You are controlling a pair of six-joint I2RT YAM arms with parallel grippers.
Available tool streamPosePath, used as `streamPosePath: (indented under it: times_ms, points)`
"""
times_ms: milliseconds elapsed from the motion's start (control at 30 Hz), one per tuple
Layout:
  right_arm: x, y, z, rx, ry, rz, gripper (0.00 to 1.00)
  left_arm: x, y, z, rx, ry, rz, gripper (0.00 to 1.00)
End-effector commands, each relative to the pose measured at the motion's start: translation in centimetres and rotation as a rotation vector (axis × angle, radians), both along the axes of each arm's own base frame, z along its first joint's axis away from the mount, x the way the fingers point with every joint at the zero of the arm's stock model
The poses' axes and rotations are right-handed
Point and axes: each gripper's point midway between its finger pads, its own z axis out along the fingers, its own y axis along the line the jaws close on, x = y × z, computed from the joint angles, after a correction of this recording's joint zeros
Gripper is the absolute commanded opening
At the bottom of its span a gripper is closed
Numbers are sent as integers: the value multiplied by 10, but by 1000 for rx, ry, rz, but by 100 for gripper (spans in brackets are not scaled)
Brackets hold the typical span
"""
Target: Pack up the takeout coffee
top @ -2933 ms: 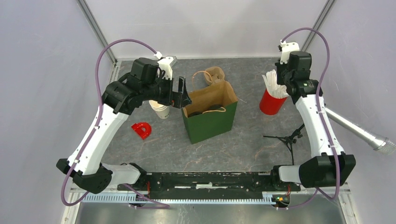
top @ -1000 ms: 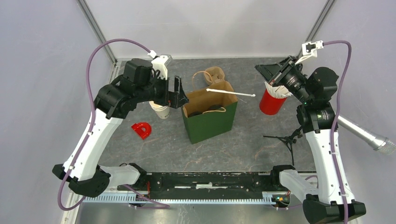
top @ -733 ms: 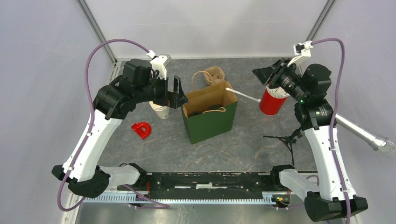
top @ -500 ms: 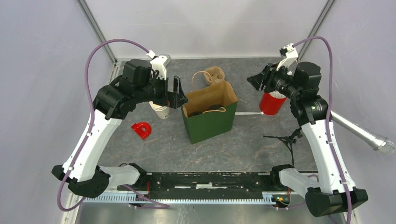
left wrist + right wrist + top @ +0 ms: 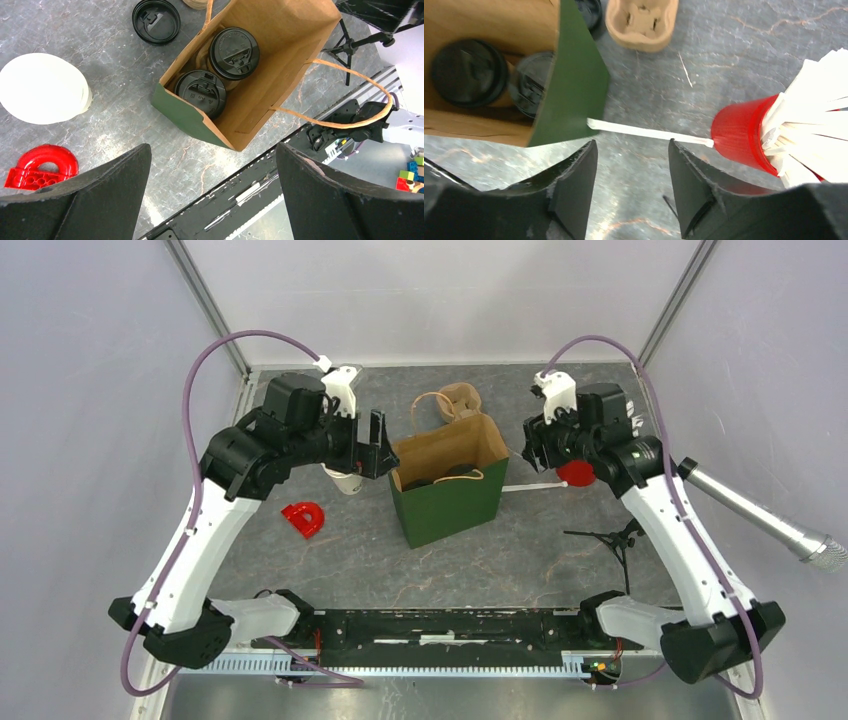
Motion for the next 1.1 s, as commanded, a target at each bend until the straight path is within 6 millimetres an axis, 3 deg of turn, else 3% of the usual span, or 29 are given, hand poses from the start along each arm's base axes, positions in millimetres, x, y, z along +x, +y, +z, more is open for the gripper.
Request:
streamPosePath:
  times_ms: [0, 100, 167, 300, 500, 733, 1067]
  points:
    - [5, -18, -22, -235, -42, 121, 63, -2, 12, 10, 18, -75, 5, 100]
    - [4, -20, -29, -354, -153, 284, 70, -6, 14, 9, 20, -78, 1, 100]
    - [6, -29, -44, -425, -197, 334, 71, -8, 15, 8, 18, -76, 0, 100]
    - [-5, -42, -88, -474, -130, 500, 72, -14, 15, 8, -2, -77, -12, 100]
    - [-13, -37, -124, -478, -67, 705, 73, -21, 12, 2, -71, -84, -5, 100]
    - [5, -37, -137, -527, -149, 745, 72, -24, 13, -1, -83, -100, -9, 100]
    - [12, -29, -170, -503, -237, 775, 66, -24, 21, -7, -48, -112, 9, 100]
